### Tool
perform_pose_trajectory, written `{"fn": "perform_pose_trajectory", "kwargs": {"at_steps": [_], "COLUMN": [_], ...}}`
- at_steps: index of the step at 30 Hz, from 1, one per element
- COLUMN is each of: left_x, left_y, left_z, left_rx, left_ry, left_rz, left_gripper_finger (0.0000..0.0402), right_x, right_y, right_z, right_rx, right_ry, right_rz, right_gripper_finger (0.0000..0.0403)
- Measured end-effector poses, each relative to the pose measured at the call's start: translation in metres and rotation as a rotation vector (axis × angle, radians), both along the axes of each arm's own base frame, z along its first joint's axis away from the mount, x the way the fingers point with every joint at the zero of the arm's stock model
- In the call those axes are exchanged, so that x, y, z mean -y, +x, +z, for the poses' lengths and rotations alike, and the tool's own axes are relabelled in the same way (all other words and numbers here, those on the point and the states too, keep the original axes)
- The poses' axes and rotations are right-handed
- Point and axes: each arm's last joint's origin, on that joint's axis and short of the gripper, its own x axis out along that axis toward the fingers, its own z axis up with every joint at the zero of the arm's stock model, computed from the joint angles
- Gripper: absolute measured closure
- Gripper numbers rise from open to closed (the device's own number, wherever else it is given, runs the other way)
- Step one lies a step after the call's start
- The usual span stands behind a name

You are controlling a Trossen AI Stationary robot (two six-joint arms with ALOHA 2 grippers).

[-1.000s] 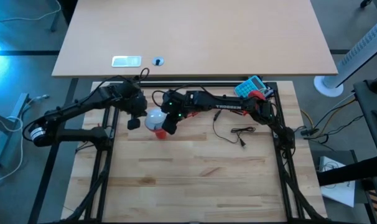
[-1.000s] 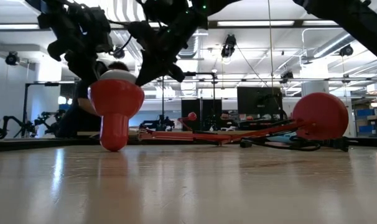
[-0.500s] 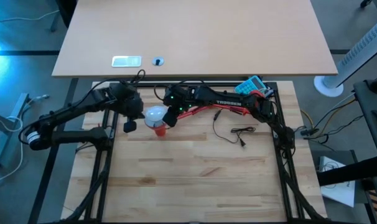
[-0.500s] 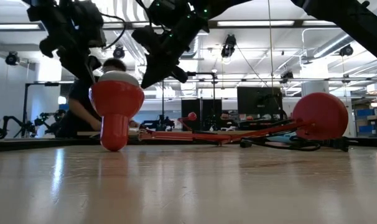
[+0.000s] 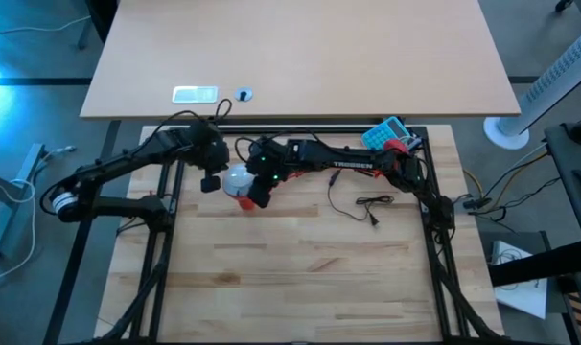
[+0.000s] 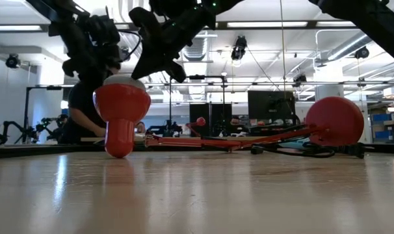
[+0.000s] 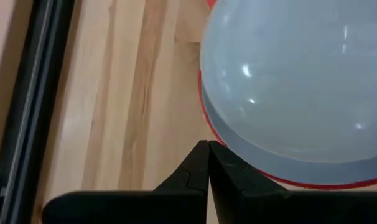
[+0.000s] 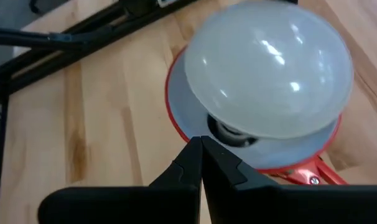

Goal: Screw lightbulb
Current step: Remove the lightbulb from the orange desk lamp

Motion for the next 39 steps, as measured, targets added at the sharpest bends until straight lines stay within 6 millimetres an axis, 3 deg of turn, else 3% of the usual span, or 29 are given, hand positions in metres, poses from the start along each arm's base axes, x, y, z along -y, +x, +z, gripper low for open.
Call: {"fn": "perform_pose_trajectory", "kwargs": {"at_steps": [27,32,39], "left_x": [0.04,0.032,0.005], "left_y": [-0.024,-0.023,-0.004], "left_z": [0.025,0.021,0.0], "left_rx": [0.136,0.074,0.007], "left_ry": [-0.155,-0.089,-0.059], "left_rz": [0.005,0.041,-0.005], "left_gripper_finger": [0.0401,0.0401,0.0401], "right_x": [0.024,0.021,0.006], "right_y": [-0.007,-0.007,-0.005], "right_z": [-0.002,-0.002,-0.001], "right_rx": [-0.051,-0.042,-0.027], "right_ry": [-0.084,-0.042,0.019], "right_rz": [-0.078,-0.037,0.036], "right_gripper_finger": [0.0403,0.0403,0.0403]}}
